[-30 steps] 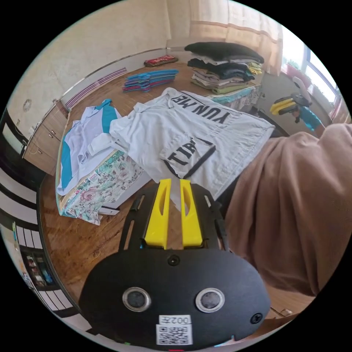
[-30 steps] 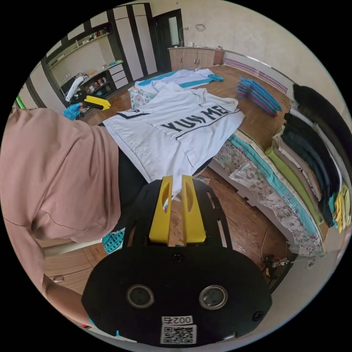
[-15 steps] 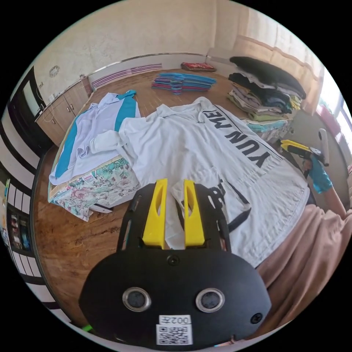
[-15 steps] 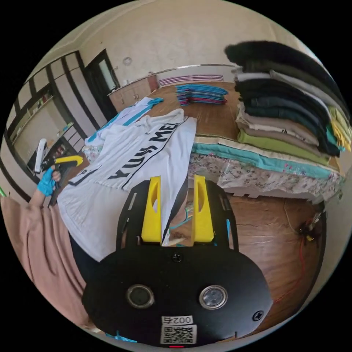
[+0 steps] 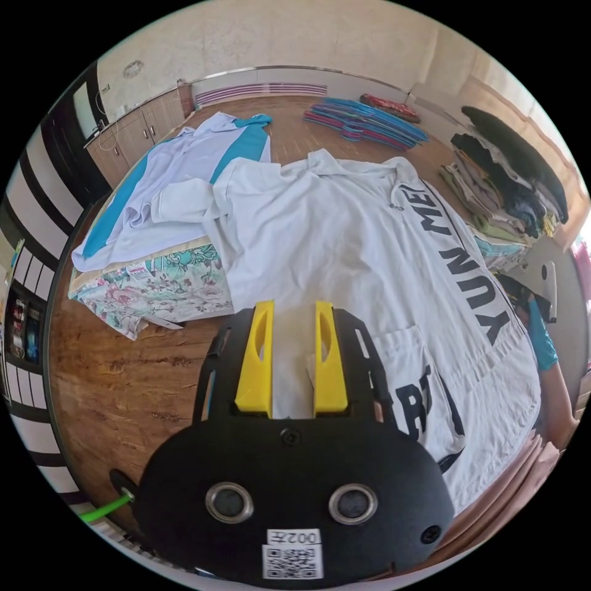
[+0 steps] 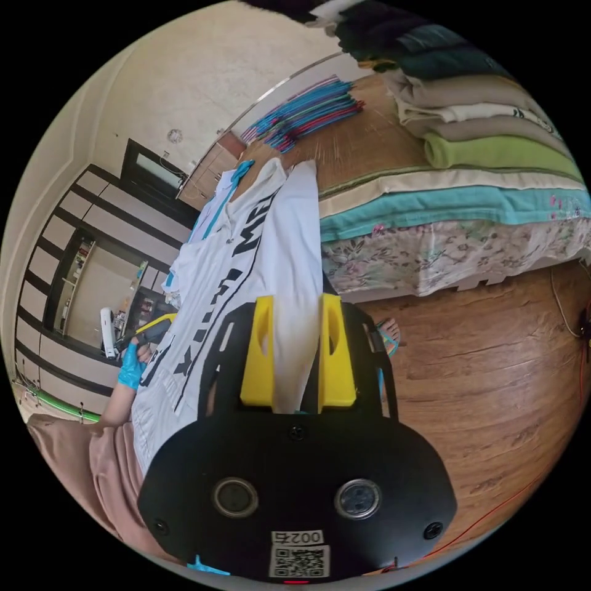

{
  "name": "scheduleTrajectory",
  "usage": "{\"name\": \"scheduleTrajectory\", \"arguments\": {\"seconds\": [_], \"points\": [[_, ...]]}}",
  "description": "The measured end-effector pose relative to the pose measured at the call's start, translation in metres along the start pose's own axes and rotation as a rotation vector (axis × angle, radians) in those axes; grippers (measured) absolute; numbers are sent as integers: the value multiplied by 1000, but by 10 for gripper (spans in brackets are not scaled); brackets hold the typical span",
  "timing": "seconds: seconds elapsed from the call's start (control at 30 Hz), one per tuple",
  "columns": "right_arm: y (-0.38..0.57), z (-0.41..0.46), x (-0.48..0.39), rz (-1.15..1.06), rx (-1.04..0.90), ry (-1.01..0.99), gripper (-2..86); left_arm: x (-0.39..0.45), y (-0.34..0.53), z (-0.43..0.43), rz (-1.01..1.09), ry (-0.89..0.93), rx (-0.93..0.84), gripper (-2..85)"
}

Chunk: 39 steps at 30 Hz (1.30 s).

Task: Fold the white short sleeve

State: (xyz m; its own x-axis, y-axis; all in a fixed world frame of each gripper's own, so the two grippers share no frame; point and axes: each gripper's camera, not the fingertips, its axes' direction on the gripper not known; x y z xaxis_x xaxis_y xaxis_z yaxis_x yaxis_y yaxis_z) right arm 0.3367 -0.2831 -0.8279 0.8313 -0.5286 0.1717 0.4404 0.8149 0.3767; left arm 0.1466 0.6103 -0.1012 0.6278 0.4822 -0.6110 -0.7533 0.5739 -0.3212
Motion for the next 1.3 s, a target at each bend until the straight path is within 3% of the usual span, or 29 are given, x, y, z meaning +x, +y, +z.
{"name": "scheduleTrajectory", "arguments": {"seconds": [0.1, 0.27, 0.47, 0.57, 0.9, 1.13, 1.23, 1.3], "points": [[-3, 1, -4, -33, 58, 62, 15, 4, -3, 8, -5, 15, 10, 45], [-2, -26, -32, -177, 223, 242, -5, 19, -7, 15, 23, -60, 2, 29], [-14, 11, -25, -219, 74, 403, -2, 33, -12, 23, 24, -67, -10, 28], [-15, 8, -31, -248, 111, 503, 14, 43, -18, 17, 49, -40, 12, 29], [-17, 38, -61, -377, -20, 256, 96, 94, -37, 28, 244, -40, 6, 39], [-53, 43, 1, -205, 180, 375, 96, 92, -40, 51, 210, -12, -31, 41], [-81, 63, 30, -202, 141, 439, 97, 93, -45, 57, 198, -3, -39, 40], [-96, 82, 44, -196, 59, 368, 107, 95, -47, 60, 205, -8, -42, 40]]}}
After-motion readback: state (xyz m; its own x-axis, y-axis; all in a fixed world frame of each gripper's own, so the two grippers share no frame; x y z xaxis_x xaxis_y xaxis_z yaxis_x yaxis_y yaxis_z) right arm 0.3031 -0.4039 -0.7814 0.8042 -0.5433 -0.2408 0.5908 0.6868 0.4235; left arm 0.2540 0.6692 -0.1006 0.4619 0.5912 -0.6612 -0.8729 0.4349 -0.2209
